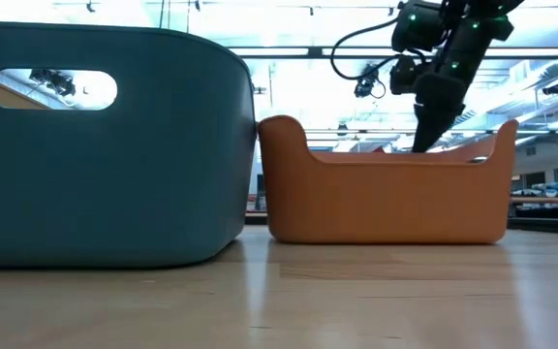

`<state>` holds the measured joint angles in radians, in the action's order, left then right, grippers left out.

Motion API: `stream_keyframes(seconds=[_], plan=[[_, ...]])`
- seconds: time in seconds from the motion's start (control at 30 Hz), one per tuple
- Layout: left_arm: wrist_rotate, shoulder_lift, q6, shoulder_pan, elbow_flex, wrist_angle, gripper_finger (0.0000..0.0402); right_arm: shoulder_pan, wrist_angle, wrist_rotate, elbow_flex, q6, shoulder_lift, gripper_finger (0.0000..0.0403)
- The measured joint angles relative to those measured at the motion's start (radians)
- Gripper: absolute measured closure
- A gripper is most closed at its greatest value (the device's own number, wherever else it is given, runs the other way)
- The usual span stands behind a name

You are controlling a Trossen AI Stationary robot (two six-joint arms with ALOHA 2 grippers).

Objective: Sort candy
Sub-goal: Adjust the colored bins

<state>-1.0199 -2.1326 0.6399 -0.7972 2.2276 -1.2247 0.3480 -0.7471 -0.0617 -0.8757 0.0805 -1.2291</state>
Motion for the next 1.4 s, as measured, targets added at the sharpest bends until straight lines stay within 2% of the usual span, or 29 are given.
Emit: stream_keyframes(seconds=[0.33,0.5,0.6,1.03,1.4], plan=[[0.0,0.0,0.023,-0.003,0.0,0.001,0.0401,-0.06,-0.203,0.018,0.003,0.065,0.098,0.0403],[0.0,0.0,0.023,-0.003,0.0,0.0,0.0401,-0.134,-0.226,0.093,0.003,0.103,0.124,0.0403],[0.0,0.0,0.023,-0.003,0.0,0.0,0.0401,-0.183,-0.234,0.125,0.003,0.145,0.124,0.0403],[0.002,0.0,0.023,-0.003,0.0,0.0,0.0401,-0.42,-0.267,0.126,0.003,0.349,0.124,0.0403],[0.068,0.0,0.027,-0.003,0.0,0.0,0.0401,-0.681,-0.254,0.136,0.002,0.578,0.123,0.0403]])
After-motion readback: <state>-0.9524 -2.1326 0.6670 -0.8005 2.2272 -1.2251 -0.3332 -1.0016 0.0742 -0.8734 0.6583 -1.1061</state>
